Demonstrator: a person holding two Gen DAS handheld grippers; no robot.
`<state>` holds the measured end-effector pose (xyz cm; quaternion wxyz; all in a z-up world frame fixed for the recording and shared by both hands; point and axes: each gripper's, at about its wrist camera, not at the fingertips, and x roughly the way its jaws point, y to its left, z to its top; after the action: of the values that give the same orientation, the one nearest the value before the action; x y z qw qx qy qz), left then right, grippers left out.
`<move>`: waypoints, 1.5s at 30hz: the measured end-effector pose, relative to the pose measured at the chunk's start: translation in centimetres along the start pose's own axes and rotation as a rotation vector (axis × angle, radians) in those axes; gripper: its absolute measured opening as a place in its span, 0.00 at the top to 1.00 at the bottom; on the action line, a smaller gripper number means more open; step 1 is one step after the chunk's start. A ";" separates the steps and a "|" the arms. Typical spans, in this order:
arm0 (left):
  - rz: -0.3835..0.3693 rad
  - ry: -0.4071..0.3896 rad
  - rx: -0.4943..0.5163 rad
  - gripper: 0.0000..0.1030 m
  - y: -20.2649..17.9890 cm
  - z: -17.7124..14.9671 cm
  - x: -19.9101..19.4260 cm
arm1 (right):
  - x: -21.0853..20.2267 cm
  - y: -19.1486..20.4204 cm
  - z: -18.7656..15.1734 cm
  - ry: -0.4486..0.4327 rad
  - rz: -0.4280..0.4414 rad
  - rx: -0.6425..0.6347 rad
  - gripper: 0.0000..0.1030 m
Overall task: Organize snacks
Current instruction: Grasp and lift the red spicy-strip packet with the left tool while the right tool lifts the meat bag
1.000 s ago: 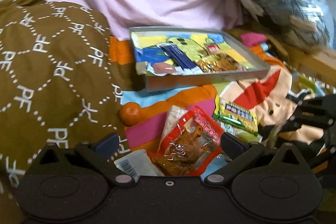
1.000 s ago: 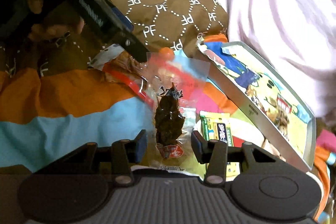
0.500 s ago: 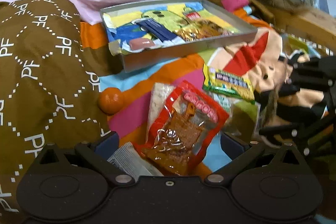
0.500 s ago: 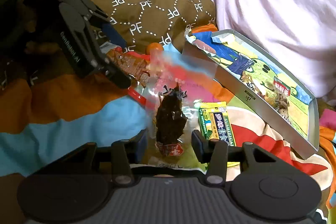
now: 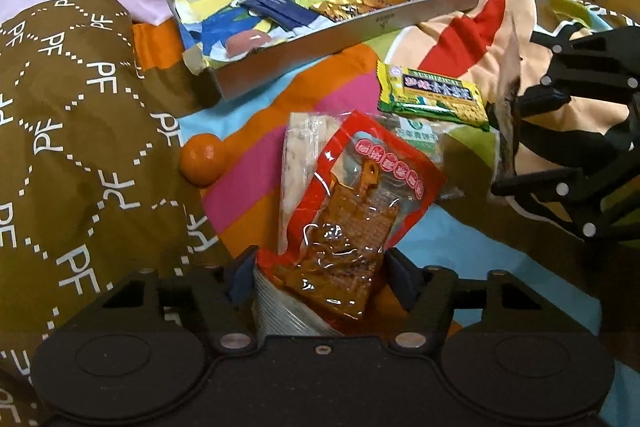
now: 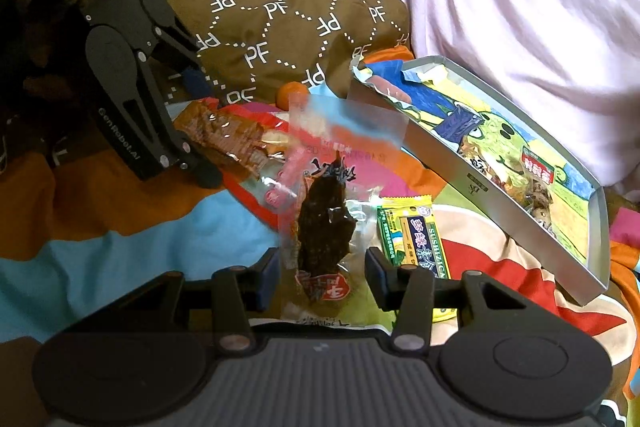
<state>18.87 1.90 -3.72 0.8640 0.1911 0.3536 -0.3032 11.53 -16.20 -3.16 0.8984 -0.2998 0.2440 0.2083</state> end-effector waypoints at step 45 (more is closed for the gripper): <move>0.044 -0.061 -0.473 0.50 -4.7 -2.7 -8.1 | -4.3 0.7 -1.0 -0.109 -0.031 0.068 0.52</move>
<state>9.91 3.02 -0.22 0.9015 -0.0182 0.3842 -0.1985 7.48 -17.31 -1.74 0.9232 -0.2610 0.1971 0.2020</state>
